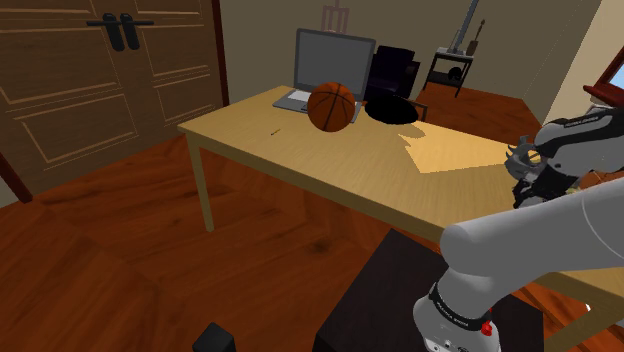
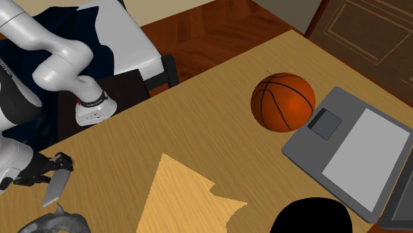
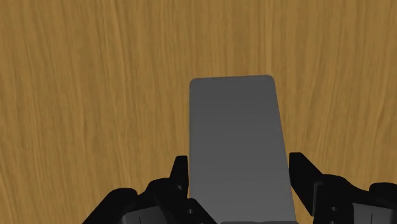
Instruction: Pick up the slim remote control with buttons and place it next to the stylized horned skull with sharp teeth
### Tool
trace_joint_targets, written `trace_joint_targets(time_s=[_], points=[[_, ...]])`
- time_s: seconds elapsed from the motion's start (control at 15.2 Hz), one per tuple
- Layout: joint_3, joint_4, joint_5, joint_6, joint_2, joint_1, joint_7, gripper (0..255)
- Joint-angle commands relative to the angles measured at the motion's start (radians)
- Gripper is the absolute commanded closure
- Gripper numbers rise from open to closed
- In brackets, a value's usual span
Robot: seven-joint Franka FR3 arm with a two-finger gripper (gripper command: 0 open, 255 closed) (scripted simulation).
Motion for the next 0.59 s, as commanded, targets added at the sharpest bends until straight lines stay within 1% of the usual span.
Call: trace_joint_targets(time_s=[0.0, 0.13, 0.2, 0.53], points=[[-0.022, -0.013, 0.0, 0.034, 0.02, 0.01, -0.004, 255], [-0.045, -0.026, 0.001, 0.069, 0.041, 0.022, -0.009, 255], [-0.068, -0.037, 0.005, 0.101, 0.062, 0.035, -0.014, 255], [-0.067, -0.038, 0.005, 0.101, 0.063, 0.035, -0.015, 255]])
